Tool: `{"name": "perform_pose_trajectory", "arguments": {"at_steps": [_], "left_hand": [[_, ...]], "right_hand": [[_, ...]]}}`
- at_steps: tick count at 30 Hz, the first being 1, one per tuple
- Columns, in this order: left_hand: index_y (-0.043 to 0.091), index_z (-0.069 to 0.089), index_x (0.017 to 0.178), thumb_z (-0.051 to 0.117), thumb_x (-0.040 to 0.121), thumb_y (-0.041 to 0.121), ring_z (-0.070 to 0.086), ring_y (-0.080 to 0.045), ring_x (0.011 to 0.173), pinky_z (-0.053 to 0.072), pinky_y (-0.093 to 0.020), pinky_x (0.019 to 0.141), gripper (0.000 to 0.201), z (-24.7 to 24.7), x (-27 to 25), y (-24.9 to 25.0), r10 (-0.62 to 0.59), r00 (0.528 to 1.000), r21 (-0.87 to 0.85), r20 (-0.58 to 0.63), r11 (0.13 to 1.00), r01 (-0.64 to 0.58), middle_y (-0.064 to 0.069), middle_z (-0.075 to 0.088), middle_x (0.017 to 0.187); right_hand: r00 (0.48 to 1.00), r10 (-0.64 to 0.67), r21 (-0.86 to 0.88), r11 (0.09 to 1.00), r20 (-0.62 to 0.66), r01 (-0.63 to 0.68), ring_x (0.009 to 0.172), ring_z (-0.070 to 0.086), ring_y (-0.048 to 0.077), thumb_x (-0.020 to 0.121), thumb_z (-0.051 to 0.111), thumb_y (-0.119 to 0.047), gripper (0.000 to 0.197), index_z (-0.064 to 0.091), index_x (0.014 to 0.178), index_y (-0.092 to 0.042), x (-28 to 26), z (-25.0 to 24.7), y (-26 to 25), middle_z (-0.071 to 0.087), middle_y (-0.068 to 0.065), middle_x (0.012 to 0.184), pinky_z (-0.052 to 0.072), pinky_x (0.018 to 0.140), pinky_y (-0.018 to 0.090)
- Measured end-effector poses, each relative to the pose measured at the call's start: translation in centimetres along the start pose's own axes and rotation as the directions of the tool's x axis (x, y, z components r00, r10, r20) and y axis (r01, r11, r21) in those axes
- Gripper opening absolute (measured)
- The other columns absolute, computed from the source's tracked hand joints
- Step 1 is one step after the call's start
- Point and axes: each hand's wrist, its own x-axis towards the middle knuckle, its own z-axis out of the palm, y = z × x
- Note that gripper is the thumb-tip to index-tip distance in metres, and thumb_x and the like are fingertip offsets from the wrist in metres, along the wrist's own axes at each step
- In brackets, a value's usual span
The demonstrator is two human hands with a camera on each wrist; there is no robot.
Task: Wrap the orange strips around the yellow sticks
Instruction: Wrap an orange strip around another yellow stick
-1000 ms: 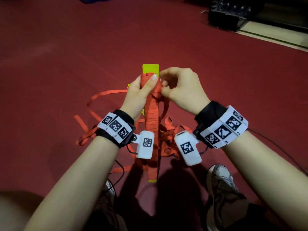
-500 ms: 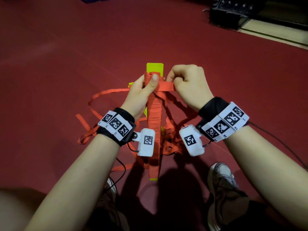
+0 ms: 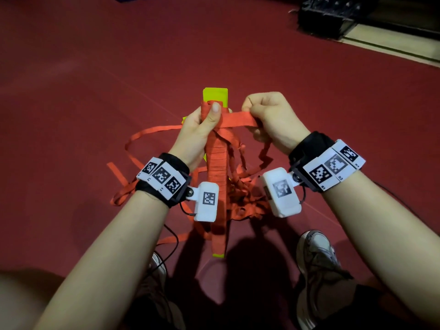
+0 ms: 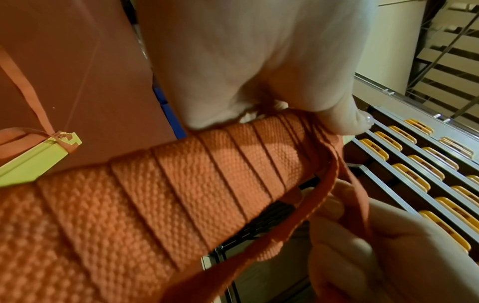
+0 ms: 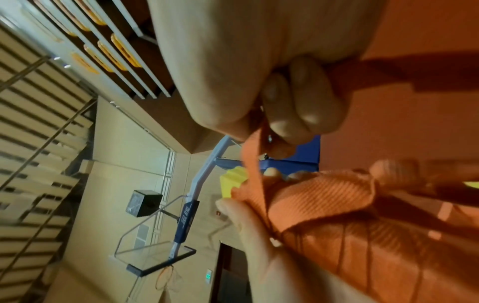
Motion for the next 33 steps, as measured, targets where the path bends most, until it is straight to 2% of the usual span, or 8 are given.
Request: {"name": "perform_pose_trajectory", "arguments": {"at_steps": [3, 5, 10, 16, 21, 25, 29, 33], "left_hand": [[0.002, 0.061, 0.12, 0.082, 0.06, 0.07, 0.069, -0.025, 0.092, 0.058, -0.043, 0.085, 0.094, -0.1, -0.2, 0.2, -0.02, 1.0, -0.015, 0.024, 1.0, 0.02, -0.016, 0.071, 0.107], [-0.006, 0.056, 0.127, 0.081, 0.06, 0.072, 0.067, -0.03, 0.099, 0.056, -0.043, 0.091, 0.106, 0.0, -0.4, 0.2, -0.024, 0.999, -0.01, 0.043, 1.0, 0.024, -0.023, 0.067, 0.116], [-0.001, 0.065, 0.123, 0.079, 0.059, 0.074, 0.063, -0.034, 0.109, 0.049, -0.052, 0.102, 0.1, -0.1, -0.4, 0.1, -0.065, 0.995, -0.024, 0.082, 0.997, 0.067, -0.021, 0.067, 0.119], [0.008, 0.071, 0.101, 0.079, 0.043, 0.082, 0.07, -0.017, 0.065, 0.06, -0.034, 0.062, 0.095, 0.0, -0.3, -0.2, -0.097, 0.991, -0.014, 0.093, 0.995, 0.099, -0.008, 0.072, 0.075], [0.007, 0.062, 0.111, 0.075, 0.037, 0.088, 0.067, -0.016, 0.055, 0.057, -0.029, 0.055, 0.11, 0.2, -0.6, 0.2, -0.141, 0.973, -0.07, 0.182, 0.985, 0.156, -0.007, 0.072, 0.078], [0.003, 0.058, 0.108, 0.067, 0.036, 0.094, 0.066, -0.023, 0.057, 0.056, -0.032, 0.053, 0.116, 0.8, -0.8, 0.6, -0.164, 0.97, -0.09, 0.18, 0.979, 0.182, -0.01, 0.069, 0.078], [0.003, 0.061, 0.101, 0.017, 0.071, 0.099, 0.054, -0.028, 0.078, 0.049, -0.04, 0.071, 0.11, 0.6, -1.0, 1.1, -0.281, 0.956, -0.132, 0.086, 0.948, 0.29, -0.016, 0.056, 0.088], [0.018, 0.064, 0.044, 0.001, 0.105, 0.06, 0.058, -0.017, 0.052, 0.044, -0.032, 0.06, 0.097, 0.5, -0.6, 2.3, -0.308, 0.949, 0.084, 0.068, 0.95, 0.302, -0.002, 0.059, 0.052]], "right_hand": [[0.995, -0.04, -0.091, 0.995, 0.092, 0.048, 0.046, 0.032, 0.018, 0.087, 0.066, -0.029, 0.024, 0.064, 0.078, -0.006, -0.2, -0.9, -0.5, 0.052, 0.003, 0.058, 0.02, 0.042, 0.02], [0.986, -0.105, -0.248, 0.959, 0.128, 0.134, 0.047, 0.041, 0.008, 0.083, 0.08, -0.036, 0.035, 0.066, 0.081, -0.005, -0.4, -1.3, -0.8, 0.055, -0.001, 0.06, 0.03, 0.047, 0.018], [0.981, -0.169, -0.587, 0.787, 0.09, 0.19, 0.066, 0.067, 0.004, 0.07, 0.085, -0.052, 0.039, 0.068, 0.075, -0.017, -0.1, -1.1, -1.1, 0.073, -0.005, 0.073, 0.05, 0.065, 0.022], [0.97, -0.206, -0.65, 0.721, 0.13, 0.241, 0.057, 0.054, 0.013, 0.074, 0.082, -0.055, 0.041, 0.07, 0.073, -0.017, -0.4, -0.8, -1.2, 0.07, 0.001, 0.065, 0.048, 0.065, 0.035], [0.944, -0.23, -0.6, 0.73, 0.235, 0.327, 0.05, 0.049, 0.007, 0.081, 0.08, -0.043, 0.037, 0.068, 0.077, -0.009, -1.0, 0.0, -1.6, 0.068, -0.002, 0.058, 0.036, 0.056, 0.02], [0.901, -0.344, -0.629, 0.647, 0.264, 0.431, 0.056, 0.028, 0.021, 0.081, 0.075, -0.048, 0.05, 0.047, 0.06, -0.012, -1.1, 0.5, -1.6, 0.036, -0.002, 0.049, 0.027, 0.053, 0.029], [0.871, -0.379, -0.592, 0.639, 0.313, 0.492, 0.053, 0.039, 0.022, 0.087, 0.069, -0.038, 0.039, 0.056, 0.064, -0.009, -1.5, 1.1, -1.9, 0.053, 0.005, 0.053, 0.032, 0.055, 0.034], [0.852, -0.414, -0.564, 0.639, 0.321, 0.523, 0.052, 0.047, 0.025, 0.088, 0.067, -0.028, 0.033, 0.057, 0.066, -0.007, -2.2, 2.4, -1.9, 0.059, 0.007, 0.055, 0.04, 0.057, 0.04]]}}
